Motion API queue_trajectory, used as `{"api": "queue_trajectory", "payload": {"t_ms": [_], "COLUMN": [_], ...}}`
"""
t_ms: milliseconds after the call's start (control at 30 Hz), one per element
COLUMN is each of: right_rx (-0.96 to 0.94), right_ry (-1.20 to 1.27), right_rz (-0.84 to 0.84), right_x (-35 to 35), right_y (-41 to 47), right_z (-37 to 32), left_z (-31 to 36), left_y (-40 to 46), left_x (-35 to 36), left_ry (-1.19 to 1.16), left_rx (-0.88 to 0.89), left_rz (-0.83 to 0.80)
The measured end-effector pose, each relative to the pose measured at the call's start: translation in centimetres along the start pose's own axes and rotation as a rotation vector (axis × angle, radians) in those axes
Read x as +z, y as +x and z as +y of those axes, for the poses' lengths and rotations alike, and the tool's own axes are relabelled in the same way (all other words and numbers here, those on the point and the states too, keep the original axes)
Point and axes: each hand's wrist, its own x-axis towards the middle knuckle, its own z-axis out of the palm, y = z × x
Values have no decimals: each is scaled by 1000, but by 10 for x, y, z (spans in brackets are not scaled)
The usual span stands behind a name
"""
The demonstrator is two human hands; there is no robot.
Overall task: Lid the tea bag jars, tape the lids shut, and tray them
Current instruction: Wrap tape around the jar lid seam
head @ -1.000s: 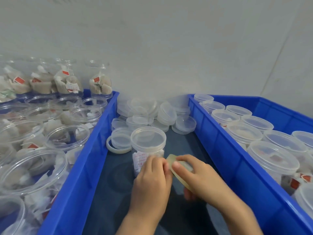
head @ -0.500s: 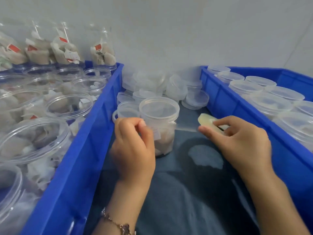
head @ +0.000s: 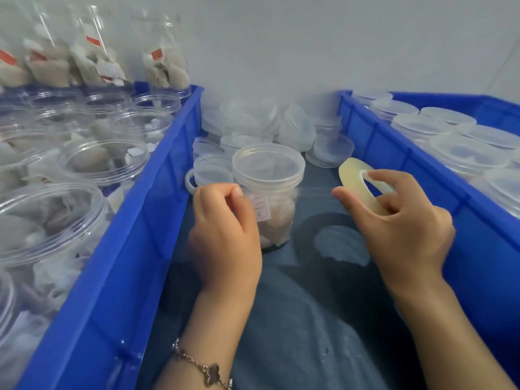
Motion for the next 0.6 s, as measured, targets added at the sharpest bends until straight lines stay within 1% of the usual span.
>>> {"api": "queue_trajectory", "payload": {"t_ms": [233,333,400,533,600], "right_rx": [-7,-16,-17,-1,6], "right_ry": [36,54,67,95,87], "right_rz": [14,22,23,1,-11], "right_x": [2,3,3,3,3], "right_y": [-3,-3,-4,-4,-5], "right_z": [-2,-3,-3,-1,-1], "left_z": [-5,-7,-9,-14,-14], "left_y": [4,5,5,5,7], "left_x": [2,4,7,9,7], "left_ry": [-1,-52,-97,-219,-190], "left_rx": [12,7,-25,-193,-141], "left_rz": [-24,-25,-25,20,53]}}
